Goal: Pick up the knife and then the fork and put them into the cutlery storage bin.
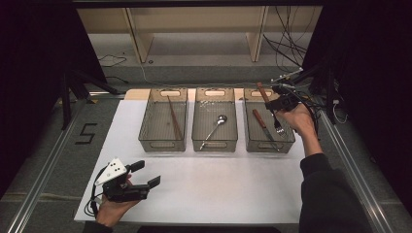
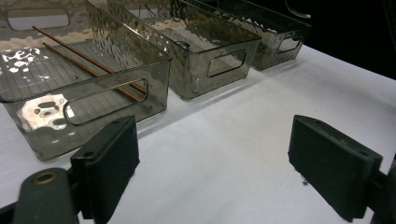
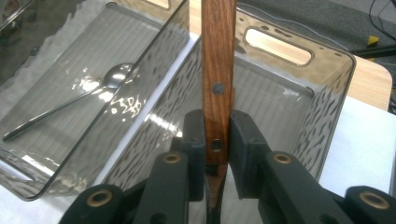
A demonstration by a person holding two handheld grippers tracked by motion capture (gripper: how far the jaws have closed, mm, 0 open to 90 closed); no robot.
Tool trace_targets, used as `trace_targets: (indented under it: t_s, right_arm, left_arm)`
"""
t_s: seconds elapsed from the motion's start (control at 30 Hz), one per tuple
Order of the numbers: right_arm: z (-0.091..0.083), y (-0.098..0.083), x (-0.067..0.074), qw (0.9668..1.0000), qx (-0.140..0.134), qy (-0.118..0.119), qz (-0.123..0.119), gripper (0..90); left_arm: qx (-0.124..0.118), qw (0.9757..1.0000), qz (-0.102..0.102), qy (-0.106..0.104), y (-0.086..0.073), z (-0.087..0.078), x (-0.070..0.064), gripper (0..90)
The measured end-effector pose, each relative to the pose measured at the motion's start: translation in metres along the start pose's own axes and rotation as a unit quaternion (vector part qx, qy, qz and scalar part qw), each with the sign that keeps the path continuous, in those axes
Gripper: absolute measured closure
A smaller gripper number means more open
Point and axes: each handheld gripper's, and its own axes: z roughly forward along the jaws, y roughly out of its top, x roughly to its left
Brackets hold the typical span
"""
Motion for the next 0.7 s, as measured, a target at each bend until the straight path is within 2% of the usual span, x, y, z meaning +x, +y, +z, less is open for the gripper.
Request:
trace_targets:
  t_s: [0.33, 0.7]
  right_arm:
    - [0.008, 0.001, -0.004, 1.0000, 0.000, -0.008, 0.000, 77.7]
    - [0.019, -0.003, -0.009, 0.9998, 0.013, -0.017, -0.003, 77.7]
  left_arm:
    - [0.000, 1.0000, 0.000, -0.001, 0.000, 0.001, 0.000, 15.8]
    - [-0.002, 1.0000, -0.001, -0.001, 0.000, 0.000, 0.000, 15.8]
